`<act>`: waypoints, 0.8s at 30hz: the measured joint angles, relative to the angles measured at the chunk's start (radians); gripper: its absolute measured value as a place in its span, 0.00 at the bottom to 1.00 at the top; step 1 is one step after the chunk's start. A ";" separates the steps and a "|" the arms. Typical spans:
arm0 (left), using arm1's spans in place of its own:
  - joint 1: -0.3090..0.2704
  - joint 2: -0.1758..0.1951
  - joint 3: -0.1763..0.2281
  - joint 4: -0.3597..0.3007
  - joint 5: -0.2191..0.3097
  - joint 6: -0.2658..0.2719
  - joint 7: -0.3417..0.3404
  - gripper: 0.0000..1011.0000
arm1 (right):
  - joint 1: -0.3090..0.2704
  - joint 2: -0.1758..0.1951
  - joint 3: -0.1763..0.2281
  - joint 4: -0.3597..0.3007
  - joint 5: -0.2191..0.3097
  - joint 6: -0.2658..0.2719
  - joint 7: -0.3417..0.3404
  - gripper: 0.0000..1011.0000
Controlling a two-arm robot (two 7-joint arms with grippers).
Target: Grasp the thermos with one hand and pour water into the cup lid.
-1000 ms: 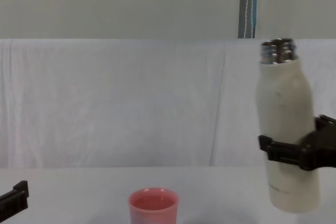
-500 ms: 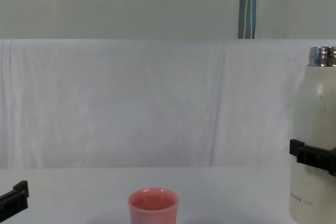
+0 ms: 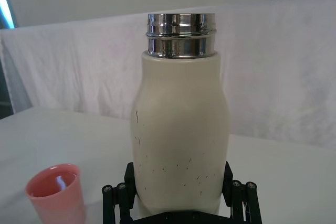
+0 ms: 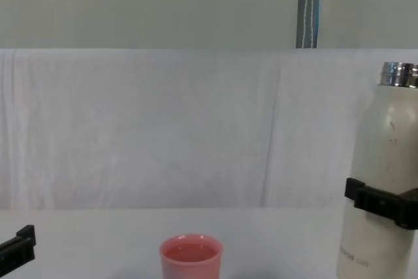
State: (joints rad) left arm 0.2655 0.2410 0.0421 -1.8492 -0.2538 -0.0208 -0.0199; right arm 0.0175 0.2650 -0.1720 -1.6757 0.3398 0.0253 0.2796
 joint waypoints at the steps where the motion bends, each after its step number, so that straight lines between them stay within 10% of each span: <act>1: 0.000 0.000 0.000 0.000 0.000 0.000 0.000 0.99 | 0.000 0.000 0.000 0.000 0.000 0.000 0.000 0.94; 24: 0.000 0.000 0.000 0.000 0.000 0.000 0.000 0.99 | 0.133 0.005 -0.105 0.175 -0.031 -0.065 0.047 0.94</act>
State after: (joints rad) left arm 0.2655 0.2410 0.0421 -1.8492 -0.2538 -0.0208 -0.0199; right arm 0.1502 0.2697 -0.2768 -1.5005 0.3083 -0.0400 0.3270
